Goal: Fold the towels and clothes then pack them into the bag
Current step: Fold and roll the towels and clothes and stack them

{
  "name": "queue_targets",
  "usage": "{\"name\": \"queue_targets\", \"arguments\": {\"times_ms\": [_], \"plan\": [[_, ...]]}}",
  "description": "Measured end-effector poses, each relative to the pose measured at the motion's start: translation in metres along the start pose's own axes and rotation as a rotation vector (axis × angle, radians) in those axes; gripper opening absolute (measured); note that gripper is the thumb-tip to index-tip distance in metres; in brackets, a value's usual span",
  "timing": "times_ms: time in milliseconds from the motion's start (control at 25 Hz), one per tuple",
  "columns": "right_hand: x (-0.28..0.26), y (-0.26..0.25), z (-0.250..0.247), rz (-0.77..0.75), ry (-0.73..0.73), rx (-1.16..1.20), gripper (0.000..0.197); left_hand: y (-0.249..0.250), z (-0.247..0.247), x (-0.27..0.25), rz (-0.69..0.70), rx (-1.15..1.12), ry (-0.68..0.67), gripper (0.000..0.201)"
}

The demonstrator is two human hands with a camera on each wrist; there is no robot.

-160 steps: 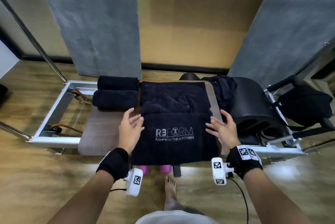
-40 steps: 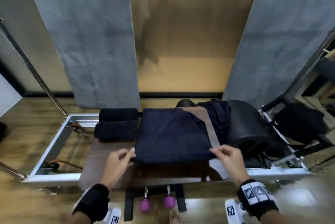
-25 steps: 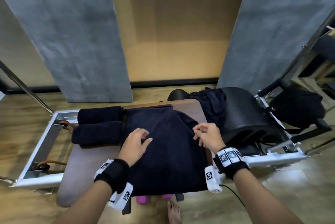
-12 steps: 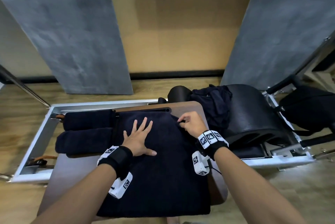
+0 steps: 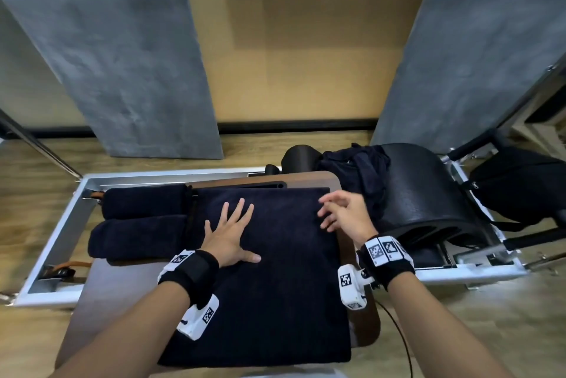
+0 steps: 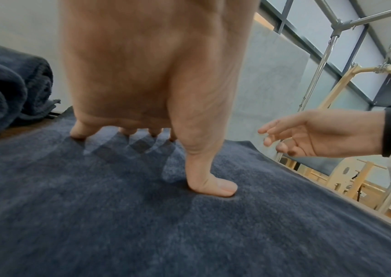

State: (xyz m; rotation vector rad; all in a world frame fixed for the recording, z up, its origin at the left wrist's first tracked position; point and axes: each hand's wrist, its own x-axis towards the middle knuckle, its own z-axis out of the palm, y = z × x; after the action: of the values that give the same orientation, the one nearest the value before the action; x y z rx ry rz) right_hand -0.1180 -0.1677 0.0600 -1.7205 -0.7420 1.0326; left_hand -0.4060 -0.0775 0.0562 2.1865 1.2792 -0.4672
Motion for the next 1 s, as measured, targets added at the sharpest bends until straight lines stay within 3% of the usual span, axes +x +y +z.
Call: {"name": "queue_targets", "arguments": {"times_ms": [40,120,240,320,440,560,760,840,1000], "plan": [[-0.008,0.005,0.004,0.034,-0.044,-0.022,0.015,-0.001,0.001,-0.004,0.004,-0.009,0.021,0.128],[-0.023,0.014,0.009,0.047,0.010,-0.043,0.016,-0.004,0.010,-0.014,0.040,0.009,0.092,0.113],[-0.055,0.018,0.012,-0.056,0.093,-0.087,0.015,-0.014,0.036,-0.043,0.123,0.027,0.224,0.083],[-0.086,0.022,0.019,-0.120,0.034,-0.122,0.015,-0.024,0.059,-0.065,0.153,-0.002,0.290,0.073],[-0.140,0.036,0.030,-0.124,-0.095,-0.135,0.017,-0.039,0.091,-0.100,0.217,-0.034,0.363,0.068],[-0.193,0.059,0.036,-0.263,-0.135,-0.330,0.022,-0.055,0.121,-0.137,0.282,-0.076,0.436,0.073],[-0.246,0.101,0.041,-0.443,-0.305,-1.020,0.094,-0.083,0.148,-0.180,0.333,0.090,0.387,0.105],[-0.254,0.109,0.043,-0.467,-0.228,-1.153,0.097,-0.091,0.148,-0.188,0.338,0.115,0.371,0.099],[-0.262,0.107,0.035,-0.497,-0.152,-0.937,0.075,-0.098,0.144,-0.193,0.396,-0.022,0.393,0.068]]}}
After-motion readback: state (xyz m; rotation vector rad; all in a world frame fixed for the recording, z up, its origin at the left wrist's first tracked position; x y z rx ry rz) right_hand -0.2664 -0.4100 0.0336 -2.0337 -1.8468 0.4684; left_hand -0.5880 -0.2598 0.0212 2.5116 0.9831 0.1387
